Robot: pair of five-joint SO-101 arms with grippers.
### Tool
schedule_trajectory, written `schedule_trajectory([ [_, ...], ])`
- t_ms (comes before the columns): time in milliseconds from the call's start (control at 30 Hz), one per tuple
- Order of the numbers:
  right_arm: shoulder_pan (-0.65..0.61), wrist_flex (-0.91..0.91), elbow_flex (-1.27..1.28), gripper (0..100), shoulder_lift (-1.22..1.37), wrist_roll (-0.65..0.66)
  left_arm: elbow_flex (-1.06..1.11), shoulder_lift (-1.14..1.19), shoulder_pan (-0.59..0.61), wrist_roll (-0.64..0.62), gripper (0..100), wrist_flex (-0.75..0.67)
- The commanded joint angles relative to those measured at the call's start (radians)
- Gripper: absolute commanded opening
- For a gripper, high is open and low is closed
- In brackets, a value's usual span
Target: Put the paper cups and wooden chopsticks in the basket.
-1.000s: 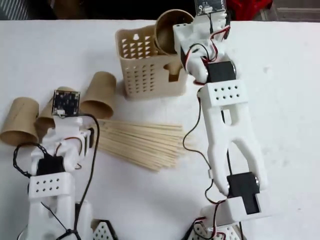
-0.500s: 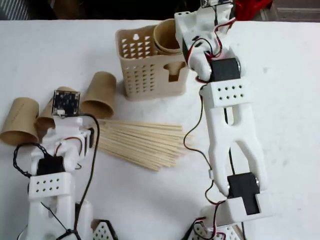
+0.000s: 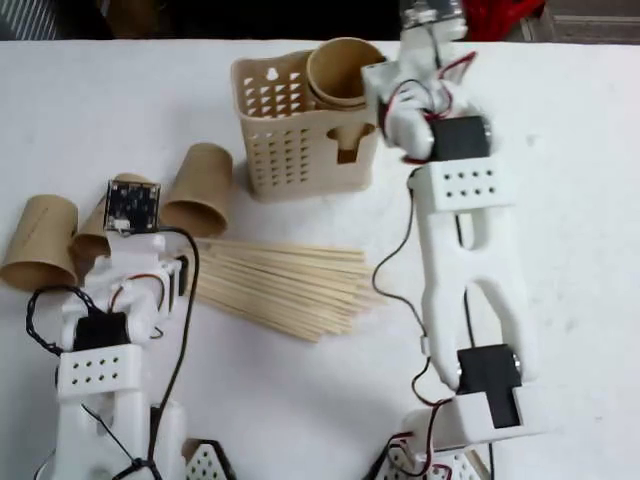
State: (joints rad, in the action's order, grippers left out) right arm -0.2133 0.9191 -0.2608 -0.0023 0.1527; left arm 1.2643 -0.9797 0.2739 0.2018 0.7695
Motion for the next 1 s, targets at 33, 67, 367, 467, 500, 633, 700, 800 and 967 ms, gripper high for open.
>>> schedule_trajectory([
  [33,-0.035,0.005,-0.017,30.5,0.007,0.009,-0.005,-0.019,0.001,-0.009,21,-0.025],
  [67,-0.035,0.002,-0.020,29.2,0.025,0.009,-0.005,-0.019,0.001,-0.009,21,-0.025],
  [367,0.012,-0.005,-0.133,23.5,0.236,0.011,-0.005,-0.019,0.001,-0.009,21,-0.025],
  [467,0.030,-0.004,-0.160,21.4,0.278,0.014,-0.005,-0.019,0.001,-0.009,21,-0.025],
  [500,0.036,-0.004,-0.163,19.7,0.291,0.015,-0.005,-0.019,0.001,-0.009,21,-0.025],
  [633,0.045,-0.004,-0.164,5.8,0.338,0.017,-0.005,-0.019,0.001,-0.009,21,-0.025],
  [700,0.045,0.018,-0.166,1.2,0.349,0.017,-0.005,-0.019,0.001,-0.009,21,-0.025],
  [800,0.036,0.188,-0.238,1.3,0.338,0.012,-0.005,-0.019,0.001,-0.009,21,-0.025],
  [967,0.018,0.536,-0.509,1.5,0.354,-0.092,-0.005,-0.019,0.001,-0.009,21,-0.026],
])
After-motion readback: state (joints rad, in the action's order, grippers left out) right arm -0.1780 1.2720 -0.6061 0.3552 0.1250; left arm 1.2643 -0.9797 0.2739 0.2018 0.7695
